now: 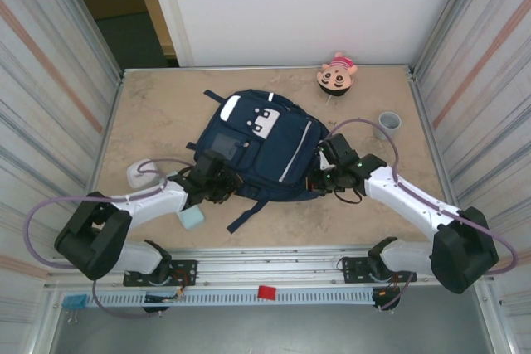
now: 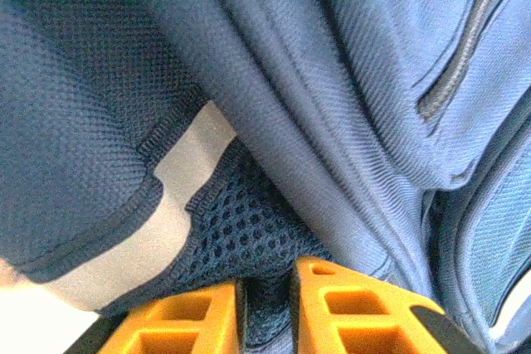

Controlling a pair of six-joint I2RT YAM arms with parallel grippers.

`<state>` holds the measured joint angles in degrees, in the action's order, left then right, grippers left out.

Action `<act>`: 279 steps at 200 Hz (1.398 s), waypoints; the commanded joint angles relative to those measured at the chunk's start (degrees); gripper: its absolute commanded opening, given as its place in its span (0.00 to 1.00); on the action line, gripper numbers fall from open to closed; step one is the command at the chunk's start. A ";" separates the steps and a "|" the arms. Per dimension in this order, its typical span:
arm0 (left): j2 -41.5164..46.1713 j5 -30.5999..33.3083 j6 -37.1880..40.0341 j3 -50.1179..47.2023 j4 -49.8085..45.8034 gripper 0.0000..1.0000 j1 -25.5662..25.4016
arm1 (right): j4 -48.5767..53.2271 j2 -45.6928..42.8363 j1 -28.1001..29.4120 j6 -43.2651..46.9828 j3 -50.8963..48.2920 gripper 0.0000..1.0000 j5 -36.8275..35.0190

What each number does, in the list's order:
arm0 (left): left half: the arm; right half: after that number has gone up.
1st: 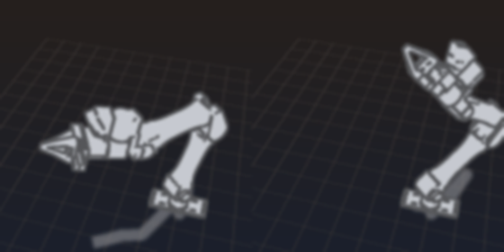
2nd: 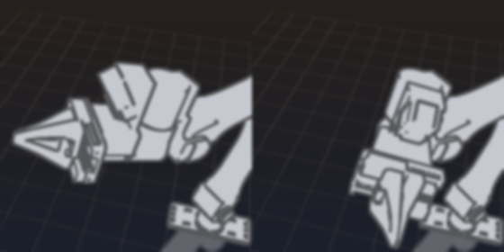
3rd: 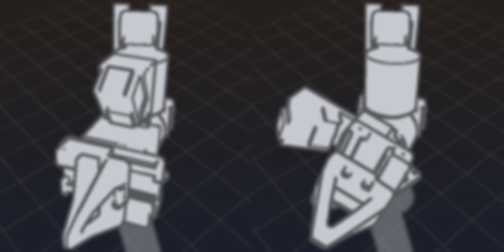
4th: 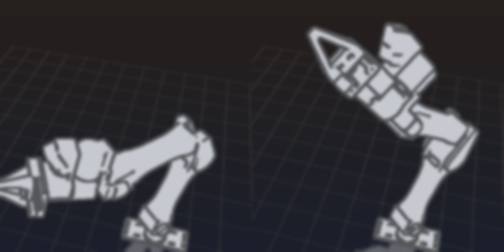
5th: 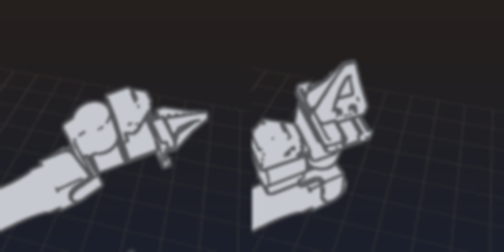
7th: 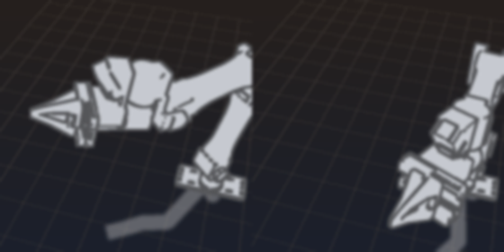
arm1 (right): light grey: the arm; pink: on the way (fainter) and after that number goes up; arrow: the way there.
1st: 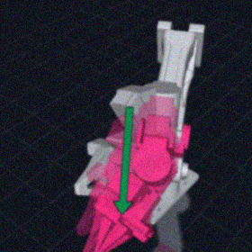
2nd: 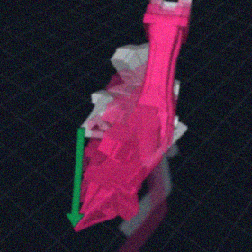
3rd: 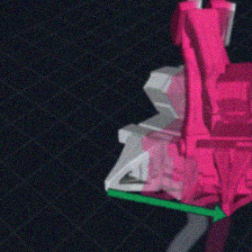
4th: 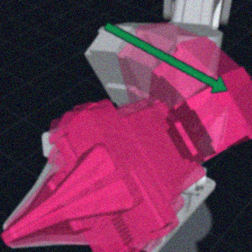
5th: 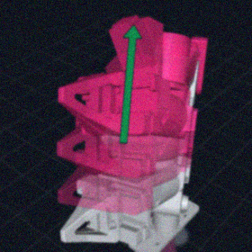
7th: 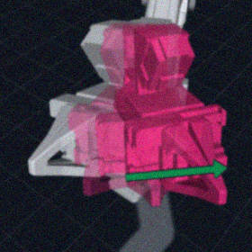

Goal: Pack the student bag

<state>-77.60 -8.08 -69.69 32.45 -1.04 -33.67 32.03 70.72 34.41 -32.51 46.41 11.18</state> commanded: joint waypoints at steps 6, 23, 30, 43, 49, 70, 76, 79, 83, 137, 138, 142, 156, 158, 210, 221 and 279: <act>3.05 2.50 6.25 2.47 -2.88 0.12 5.41 | 0.89 2.16 6.05 -3.40 4.41 0.00 -0.47; 3.28 0.66 9.78 3.35 -3.19 0.11 10.60 | -1.25 3.79 10.49 -7.77 5.24 0.00 -2.90; 2.80 -0.44 11.80 4.23 -3.79 0.10 12.69 | -1.40 4.77 11.75 -10.25 6.03 0.00 -4.27; 1.15 -2.38 15.05 6.31 -3.79 0.10 16.14 | -1.76 6.99 13.75 -13.08 7.76 0.00 -5.31; 0.13 -3.30 16.26 7.24 -3.60 0.10 17.32 | -2.15 8.18 14.48 -14.00 8.46 0.00 -5.98; -3.40 -6.01 19.05 11.71 -3.61 0.10 20.50 | -5.47 11.93 16.07 -16.52 10.40 0.00 -6.35; -4.04 -6.13 19.51 12.75 -3.75 0.11 20.90 | -6.87 12.87 16.38 -17.39 10.78 0.00 -6.59; -4.29 -6.28 19.65 13.28 -3.79 0.12 21.04 | -7.66 13.27 16.51 -17.89 10.95 0.00 -6.56; -4.53 -6.48 19.81 13.91 -3.84 0.13 21.25 | -8.62 13.77 16.58 -18.55 10.93 0.00 -6.61; 8.06 -10.62 14.44 8.31 -8.72 0.57 20.99 | -13.13 17.62 16.43 -19.90 13.70 0.00 -6.86; 8.46 -10.67 14.20 8.14 -8.85 0.57 20.91 | -13.18 17.66 16.41 -19.88 13.75 0.00 -6.82; 10.60 -10.72 13.39 6.85 -9.51 0.59 20.51 | -13.20 17.77 16.40 -19.87 13.79 0.00 -6.74; 16.51 -10.65 10.34 3.07 -11.43 0.61 18.08 | -13.35 18.20 16.43 -19.80 13.66 0.00 -6.14; 17.22 -10.60 9.85 2.51 -11.59 0.61 17.62 | -13.28 18.24 16.40 -19.79 13.67 0.00 -6.05; 20.58 -5.56 -5.66 -7.93 -2.89 0.63 0.34 | -11.37 19.71 16.21 -18.83 14.38 0.00 -3.81; 18.69 -3.84 -6.33 -7.85 -1.24 0.63 -1.79 | -10.91 19.55 16.36 -18.85 14.19 0.00 -3.70; 7.35 -1.54 -7.83 -6.03 10.18 0.57 -2.54 | -5.03 17.77 17.03 -17.78 13.88 0.00 -6.52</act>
<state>-66.50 -11.88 -75.77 24.75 2.31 -36.07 22.46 89.67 50.81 -50.87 58.87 6.09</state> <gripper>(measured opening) 0.583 0.048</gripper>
